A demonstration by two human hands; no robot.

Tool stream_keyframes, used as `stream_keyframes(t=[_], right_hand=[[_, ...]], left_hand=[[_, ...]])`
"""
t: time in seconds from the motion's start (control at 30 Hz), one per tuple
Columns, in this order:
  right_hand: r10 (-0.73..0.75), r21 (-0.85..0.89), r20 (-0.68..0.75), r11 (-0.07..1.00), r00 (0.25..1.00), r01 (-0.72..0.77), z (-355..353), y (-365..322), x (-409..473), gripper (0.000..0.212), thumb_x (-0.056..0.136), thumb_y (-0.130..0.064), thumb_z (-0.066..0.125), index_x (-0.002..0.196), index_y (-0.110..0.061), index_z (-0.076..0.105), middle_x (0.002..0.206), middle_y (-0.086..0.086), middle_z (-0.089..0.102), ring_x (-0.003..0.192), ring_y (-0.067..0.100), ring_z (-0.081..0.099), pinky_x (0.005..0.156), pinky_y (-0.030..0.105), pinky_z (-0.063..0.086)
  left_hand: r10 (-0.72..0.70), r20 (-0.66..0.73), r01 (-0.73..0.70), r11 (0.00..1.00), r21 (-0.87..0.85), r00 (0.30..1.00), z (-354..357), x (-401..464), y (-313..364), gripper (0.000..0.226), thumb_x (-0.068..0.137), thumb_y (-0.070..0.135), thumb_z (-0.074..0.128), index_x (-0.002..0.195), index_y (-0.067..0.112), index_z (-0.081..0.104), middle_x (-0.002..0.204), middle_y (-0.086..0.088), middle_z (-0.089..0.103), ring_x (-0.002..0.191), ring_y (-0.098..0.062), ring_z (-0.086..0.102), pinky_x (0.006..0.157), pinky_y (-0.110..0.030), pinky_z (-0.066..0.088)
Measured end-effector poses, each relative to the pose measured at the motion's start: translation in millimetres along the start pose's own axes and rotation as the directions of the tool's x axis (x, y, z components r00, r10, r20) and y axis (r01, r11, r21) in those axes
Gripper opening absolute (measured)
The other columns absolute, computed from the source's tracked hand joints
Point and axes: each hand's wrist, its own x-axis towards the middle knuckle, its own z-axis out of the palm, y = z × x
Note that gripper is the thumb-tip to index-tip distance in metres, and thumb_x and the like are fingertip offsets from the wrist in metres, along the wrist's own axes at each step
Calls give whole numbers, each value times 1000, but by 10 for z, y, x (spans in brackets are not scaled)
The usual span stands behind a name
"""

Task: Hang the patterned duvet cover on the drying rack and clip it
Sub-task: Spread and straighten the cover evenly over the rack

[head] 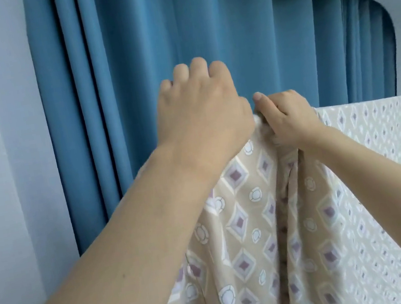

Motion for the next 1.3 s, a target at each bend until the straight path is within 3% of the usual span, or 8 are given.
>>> stream_keyframes(t=[0.1, 0.2, 0.33, 0.5, 0.63, 0.77, 1.03, 1.3], right_hand=[[15, 8, -30, 1000, 999, -15, -26, 250, 52, 61, 104, -31, 37, 44, -25, 32, 38, -6, 37, 46, 11, 38, 52, 33, 25], [64, -11, 41, 998, 997, -63, -13, 572, 95, 61, 99, -44, 31, 48, -14, 46, 45, -1, 45, 52, 23, 45, 55, 35, 35], [70, -91, 1, 993, 998, -70, -9, 1055, 90, 50, 92, -42, 25, 50, -15, 27, 44, 3, 31, 50, 26, 34, 53, 37, 27], [135, -115, -16, 984, 991, -136, -85, 1585, 88, 76, 87, -51, 15, 68, 7, 61, 58, 21, 57, 64, 39, 52, 64, 42, 42], [64, -110, 11, 992, 998, -62, -95, 1606, 114, 57, 92, -45, 22, 52, -8, 37, 47, 8, 41, 53, 32, 41, 57, 41, 36], [12, -80, 10, 997, 1000, -11, -84, 1570, 135, 49, 94, -40, 26, 52, -14, 25, 45, 1, 33, 49, 26, 34, 53, 38, 27], [52, -106, -33, 993, 998, -56, -117, 2395, 180, 76, 86, -54, 11, 65, 5, 54, 56, 18, 54, 61, 38, 50, 63, 43, 43], [85, -84, -77, 992, 993, -92, -125, 2876, 174, 55, 86, -48, 15, 48, -10, 30, 41, 4, 31, 47, 31, 36, 52, 38, 31]], left_hand=[[76, 170, -88, 994, 66, 982, 299, 186, 313, 19, 99, 35, 33, 99, 19, 45, 101, -6, 54, 100, -29, 51, 73, -35, 25], [64, 292, -119, 977, 176, 954, 532, 220, 418, 40, 105, 44, 22, 80, 22, 44, 67, 0, 40, 64, -22, 42, 55, -29, 22], [53, 241, -112, 964, 240, 969, 590, 153, 427, 53, 104, 47, 19, 62, 18, 34, 60, 0, 35, 49, -18, 24, 47, -28, 15], [22, 253, -95, 954, 284, 967, 609, 170, 520, 55, 103, 50, 17, 65, 19, 42, 61, 0, 41, 50, -18, 29, 48, -28, 17], [-126, 394, 13, 961, 277, 910, 592, 320, 634, 47, 102, 46, 21, 69, 18, 37, 68, 1, 38, 63, -20, 38, 52, -29, 19], [-16, 403, -45, 989, 141, 915, 845, 619, 1139, 34, 103, 42, 28, 79, 18, 34, 79, 3, 36, 88, -22, 42, 66, -32, 27], [46, 405, -147, 964, 222, 913, 1312, 620, 1540, 30, 93, 28, 37, 65, 18, 42, 64, 0, 42, 54, -17, 36, 49, -27, 21], [-67, 392, -63, 949, 310, 918, 1317, 580, 1614, 47, 96, 39, 23, 64, 15, 48, 65, -3, 51, 57, -18, 43, 52, -28, 25]])
